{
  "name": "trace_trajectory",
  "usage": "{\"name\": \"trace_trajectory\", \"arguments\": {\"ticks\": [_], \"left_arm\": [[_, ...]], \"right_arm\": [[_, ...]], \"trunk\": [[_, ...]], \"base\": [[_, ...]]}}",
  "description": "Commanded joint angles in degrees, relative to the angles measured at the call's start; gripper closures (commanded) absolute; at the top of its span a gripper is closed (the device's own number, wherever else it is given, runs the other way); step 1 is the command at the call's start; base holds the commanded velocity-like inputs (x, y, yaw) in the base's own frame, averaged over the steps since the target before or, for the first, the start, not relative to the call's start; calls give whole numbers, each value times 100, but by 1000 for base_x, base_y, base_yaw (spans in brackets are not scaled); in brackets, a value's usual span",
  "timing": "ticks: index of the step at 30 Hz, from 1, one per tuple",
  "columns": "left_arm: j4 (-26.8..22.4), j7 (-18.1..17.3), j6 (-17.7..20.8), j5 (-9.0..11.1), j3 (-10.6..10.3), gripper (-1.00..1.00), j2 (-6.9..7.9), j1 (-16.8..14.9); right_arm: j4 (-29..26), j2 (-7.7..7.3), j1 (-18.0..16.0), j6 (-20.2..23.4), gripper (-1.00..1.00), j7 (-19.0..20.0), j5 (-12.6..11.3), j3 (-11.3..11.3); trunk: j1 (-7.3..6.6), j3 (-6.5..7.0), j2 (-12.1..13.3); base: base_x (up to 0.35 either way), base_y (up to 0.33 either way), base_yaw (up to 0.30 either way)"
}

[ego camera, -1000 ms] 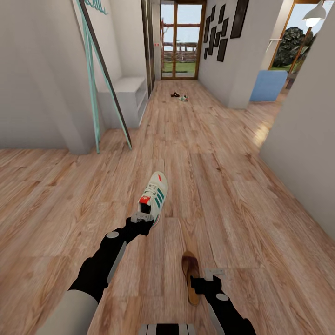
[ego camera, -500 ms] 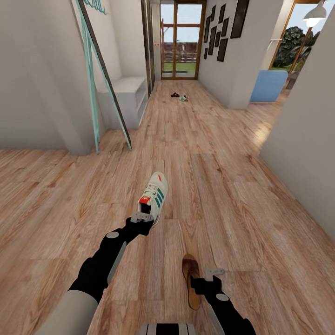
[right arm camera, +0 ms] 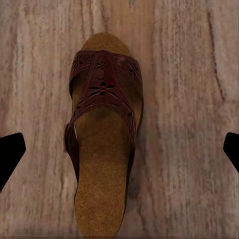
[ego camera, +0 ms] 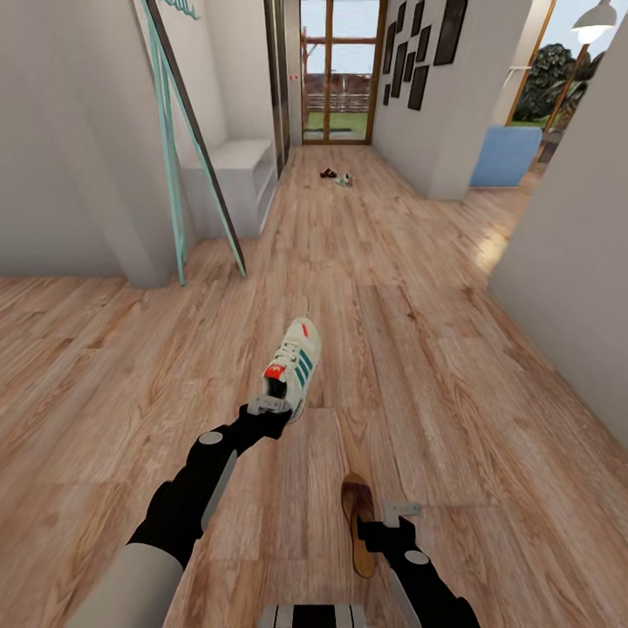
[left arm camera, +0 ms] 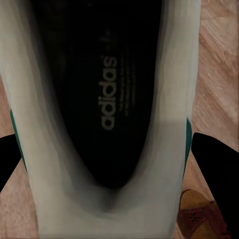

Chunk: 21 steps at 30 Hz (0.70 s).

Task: Pick up the two gym shoes and the two sandals from the corridor floor and place them onto the hallstand (shoe rack) in the corridor, making sure they are on the rack and not on the floor. Arrange them so the two gym shoes are next to each other and the two sandals are next to each other.

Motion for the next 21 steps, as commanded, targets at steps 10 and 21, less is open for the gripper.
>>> {"name": "trace_trajectory", "arguments": {"ticks": [10, 21], "left_arm": [[-480, -172, 59, -37, 29, 100, 5, -2], [-496, -182, 60, -39, 33, 100, 13, -2]], "right_arm": [[-7, 8, -2, 14, -100, 2, 60, -32], [-7, 8, -2, 14, -100, 2, 60, -32]], "trunk": [[24, -288, -15], [53, -630, -30]], "base": [[0, 0, 0], [0, 0, 0]]}}
